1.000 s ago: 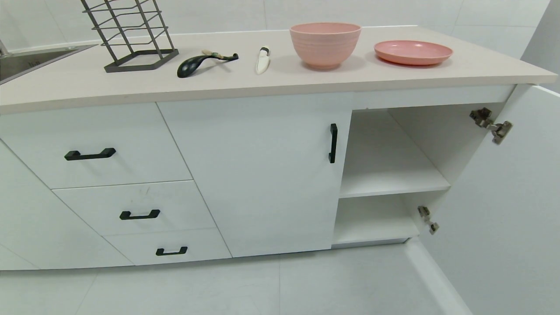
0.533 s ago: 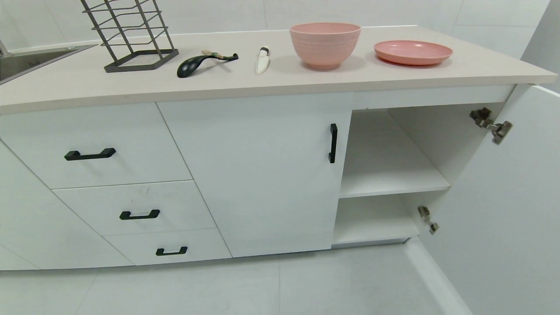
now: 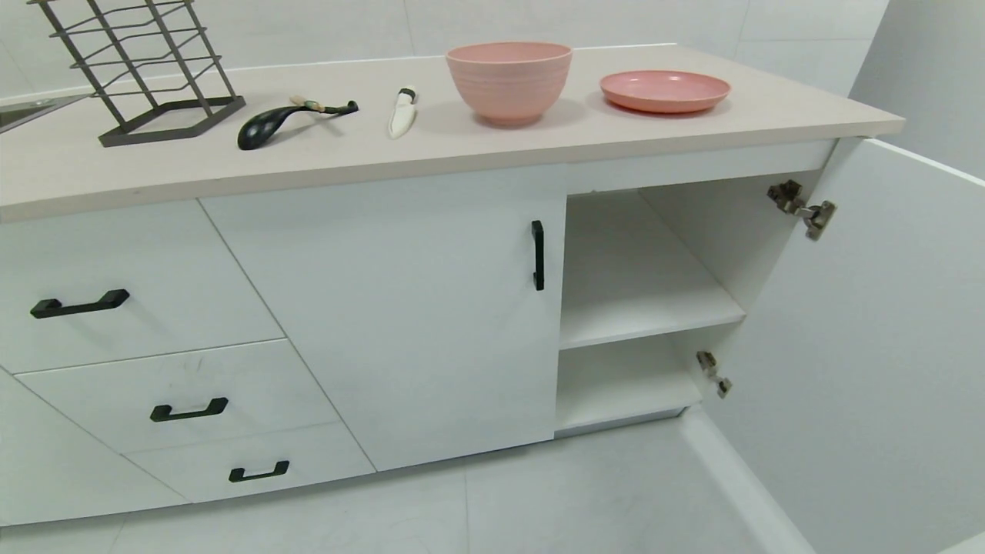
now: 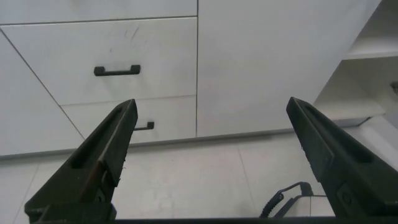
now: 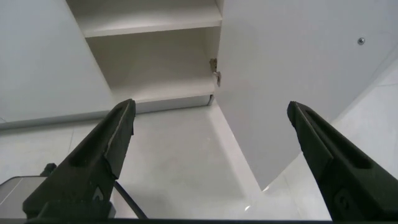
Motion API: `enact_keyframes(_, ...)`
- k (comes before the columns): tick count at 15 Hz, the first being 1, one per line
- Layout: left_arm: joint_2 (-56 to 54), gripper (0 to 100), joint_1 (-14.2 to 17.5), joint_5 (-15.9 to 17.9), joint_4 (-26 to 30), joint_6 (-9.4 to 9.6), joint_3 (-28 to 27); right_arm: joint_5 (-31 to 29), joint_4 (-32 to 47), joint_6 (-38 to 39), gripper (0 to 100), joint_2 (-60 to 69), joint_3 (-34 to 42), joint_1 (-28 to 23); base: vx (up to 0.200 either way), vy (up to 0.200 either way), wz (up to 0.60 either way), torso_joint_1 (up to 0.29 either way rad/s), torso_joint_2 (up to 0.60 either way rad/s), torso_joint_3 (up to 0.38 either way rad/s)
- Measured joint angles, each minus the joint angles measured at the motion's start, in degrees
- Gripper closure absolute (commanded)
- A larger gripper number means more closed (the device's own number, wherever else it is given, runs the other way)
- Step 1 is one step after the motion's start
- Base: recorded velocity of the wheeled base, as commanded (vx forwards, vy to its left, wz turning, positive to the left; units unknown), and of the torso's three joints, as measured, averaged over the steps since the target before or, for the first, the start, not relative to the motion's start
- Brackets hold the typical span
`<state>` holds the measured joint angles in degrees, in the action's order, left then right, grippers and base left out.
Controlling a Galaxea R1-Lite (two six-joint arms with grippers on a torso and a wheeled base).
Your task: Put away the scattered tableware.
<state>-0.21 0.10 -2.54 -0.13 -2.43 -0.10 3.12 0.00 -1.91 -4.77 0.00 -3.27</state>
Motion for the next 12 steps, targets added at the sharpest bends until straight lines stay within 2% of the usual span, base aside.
enact_keyframes(1,0.0,0,0.0,0.0,0.0,-0.11,0.0,0.0,0.0,0.0,0,0.0,0.0,0.0,0.0,0.0,0.0,0.0,0.0,0.0)
enact_keyframes(2,0.0,0,0.0,-0.1,0.0,-0.15,0.0,0.0,0.0,0.0,0,0.0,0.0,0.0,0.2,-0.2,0.0,0.007,0.0,-0.002)
enact_keyframes(5,0.0,0,0.0,-0.2,0.0,-0.24,0.0,-0.1,0.0,0.0,0,0.0,0.0,0.0,0.2,0.0,0.0,0.004,0.0,0.001)
enact_keyframes(12,0.1,0,0.1,-0.2,0.0,-0.3,0.0,-0.1,0.0,0.1,0,-0.1,0.0,0.0,0.0,0.0,0.0,0.0,0.0,0.0)
